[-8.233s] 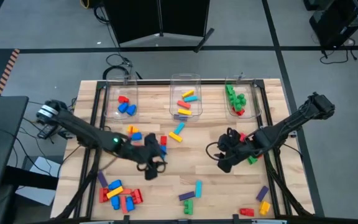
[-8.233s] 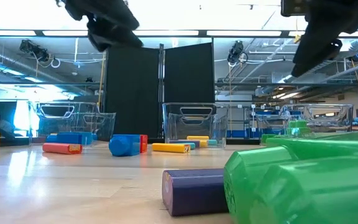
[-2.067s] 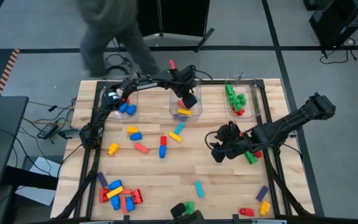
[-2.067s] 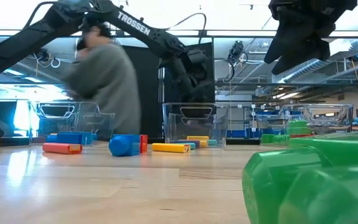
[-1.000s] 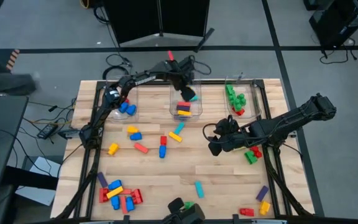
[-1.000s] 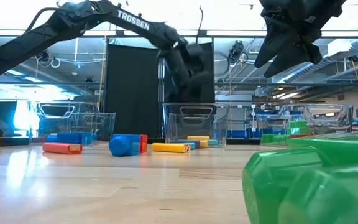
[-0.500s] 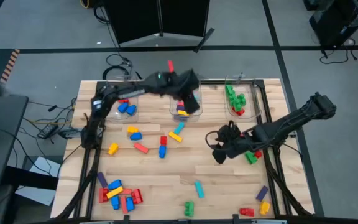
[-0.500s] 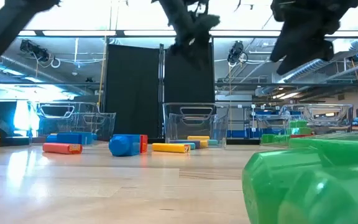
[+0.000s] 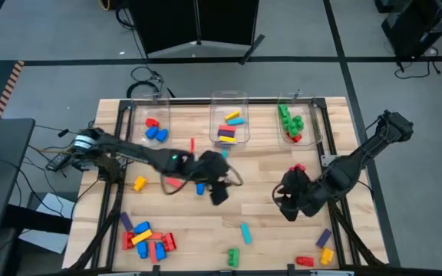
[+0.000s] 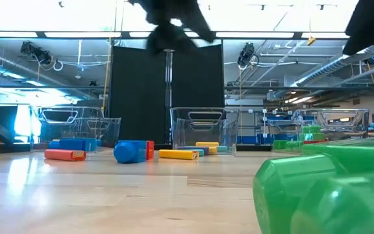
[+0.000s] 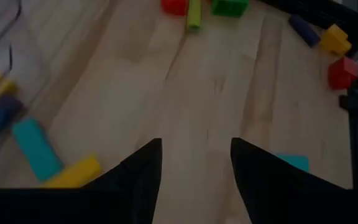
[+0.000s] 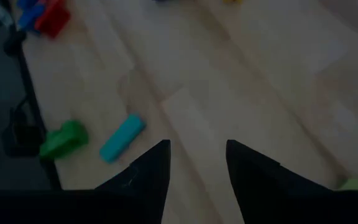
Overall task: Sort blocks by size
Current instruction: Put the blue block into the middle transparent bin
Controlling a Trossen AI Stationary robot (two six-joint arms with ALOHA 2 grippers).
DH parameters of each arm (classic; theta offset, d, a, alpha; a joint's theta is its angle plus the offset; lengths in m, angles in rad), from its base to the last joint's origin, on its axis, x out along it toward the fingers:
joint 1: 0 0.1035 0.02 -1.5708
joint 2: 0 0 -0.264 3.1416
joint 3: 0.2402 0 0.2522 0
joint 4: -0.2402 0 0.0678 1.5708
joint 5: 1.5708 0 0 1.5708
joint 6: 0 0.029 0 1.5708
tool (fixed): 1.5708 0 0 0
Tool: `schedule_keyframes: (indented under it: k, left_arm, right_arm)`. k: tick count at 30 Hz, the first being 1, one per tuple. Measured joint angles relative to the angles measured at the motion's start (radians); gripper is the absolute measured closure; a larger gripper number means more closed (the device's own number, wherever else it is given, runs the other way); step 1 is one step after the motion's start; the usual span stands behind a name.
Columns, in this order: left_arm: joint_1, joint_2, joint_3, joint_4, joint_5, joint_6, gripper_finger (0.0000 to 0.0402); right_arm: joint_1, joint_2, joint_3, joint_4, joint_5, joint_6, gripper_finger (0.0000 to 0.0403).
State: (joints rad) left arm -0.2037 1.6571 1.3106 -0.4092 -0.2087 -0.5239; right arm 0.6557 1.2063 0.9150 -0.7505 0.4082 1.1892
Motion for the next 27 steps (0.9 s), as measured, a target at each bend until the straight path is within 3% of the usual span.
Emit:
schedule_keyframes:
  k: [5, 12, 16, 21, 27]
  left_arm:
    - [-0.073, -0.119, -0.156, 0.005, -0.024, -0.100, 0.0204]
    - [-0.120, -0.223, -0.221, -0.175, 0.008, -0.052, 0.0204]
    - [-0.160, -0.245, -0.222, -0.223, -0.115, -0.018, 0.0204]
    - [-0.252, -0.317, -0.237, -0.234, -0.215, 0.054, 0.0204]
    - [-0.334, -0.515, -0.428, -0.093, -0.168, 0.093, 0.0204]
  right_arm:
    - [-0.006, 0.118, 0.133, -0.041, -0.014, -0.039, 0.0247]
    - [-0.069, 0.398, 0.472, -0.386, -0.046, 0.064, 0.0248]
    - [-0.119, 0.574, 0.655, -0.551, -0.123, 0.105, 0.0248]
    - [-0.167, 0.730, 0.776, -0.531, -0.215, 0.141, 0.0247]
    - [-0.180, 0.825, 0.804, -0.398, -0.279, 0.192, 0.0248]
